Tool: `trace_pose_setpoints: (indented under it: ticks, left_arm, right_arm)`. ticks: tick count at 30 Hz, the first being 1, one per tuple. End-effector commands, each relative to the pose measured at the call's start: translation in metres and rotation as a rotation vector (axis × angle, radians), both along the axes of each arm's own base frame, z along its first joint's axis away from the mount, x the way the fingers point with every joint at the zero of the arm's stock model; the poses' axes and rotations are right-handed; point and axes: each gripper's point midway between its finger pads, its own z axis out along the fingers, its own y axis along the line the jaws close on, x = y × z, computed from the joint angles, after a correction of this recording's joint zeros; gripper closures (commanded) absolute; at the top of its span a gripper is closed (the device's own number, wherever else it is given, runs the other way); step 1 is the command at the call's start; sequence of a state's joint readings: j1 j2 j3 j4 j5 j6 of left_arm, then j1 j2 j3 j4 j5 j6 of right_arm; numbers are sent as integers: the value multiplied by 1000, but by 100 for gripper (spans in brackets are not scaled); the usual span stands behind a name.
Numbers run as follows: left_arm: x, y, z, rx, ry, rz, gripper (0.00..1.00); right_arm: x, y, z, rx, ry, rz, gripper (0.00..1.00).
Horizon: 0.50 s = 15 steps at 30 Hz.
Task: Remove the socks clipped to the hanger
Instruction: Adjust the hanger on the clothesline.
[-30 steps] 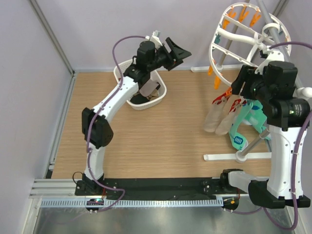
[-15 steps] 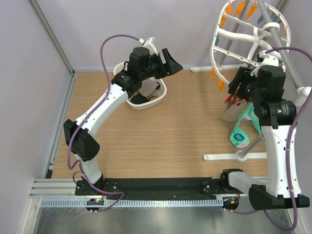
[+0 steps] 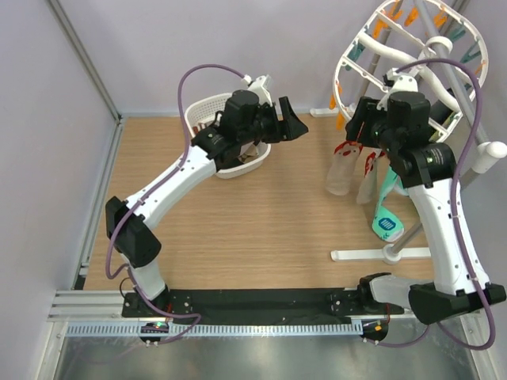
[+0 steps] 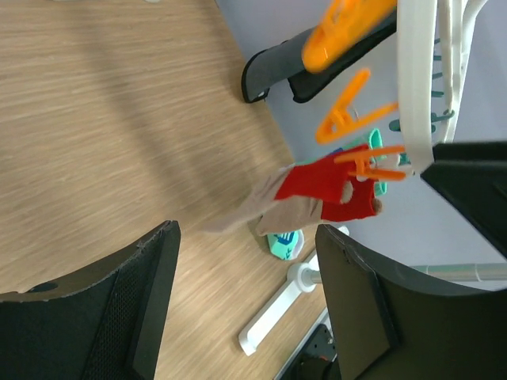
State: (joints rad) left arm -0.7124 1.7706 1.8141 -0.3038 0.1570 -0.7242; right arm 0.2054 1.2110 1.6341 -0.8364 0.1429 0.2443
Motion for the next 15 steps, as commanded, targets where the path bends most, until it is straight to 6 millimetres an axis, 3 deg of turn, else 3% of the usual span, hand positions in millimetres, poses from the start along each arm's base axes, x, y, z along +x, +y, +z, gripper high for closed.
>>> trace_pose_setpoints:
  ticks: [1, 6, 12, 13, 14, 15]
  left_arm:
    - [-15, 7, 28, -37, -63, 2, 27]
    - [-26, 7, 22, -45, -89, -16, 27]
    - [-45, -8, 35, -91, -180, -124, 26]
    - [-52, -15, 34, -95, -179, -152, 26]
    - [-74, -41, 36, -103, -216, -240, 25]
    - [-74, -41, 36, -103, -218, -236, 25]
  right_arm:
    - [18, 15, 31, 13, -85, 11, 39]
    - [45, 36, 40, 8, -95, 48, 40]
    - [65, 39, 53, -3, -119, 42, 40]
    - [66, 40, 55, -1, -123, 44, 40]
    - [69, 40, 58, -6, -136, 45, 40]
    - [69, 40, 58, -6, -136, 45, 40]
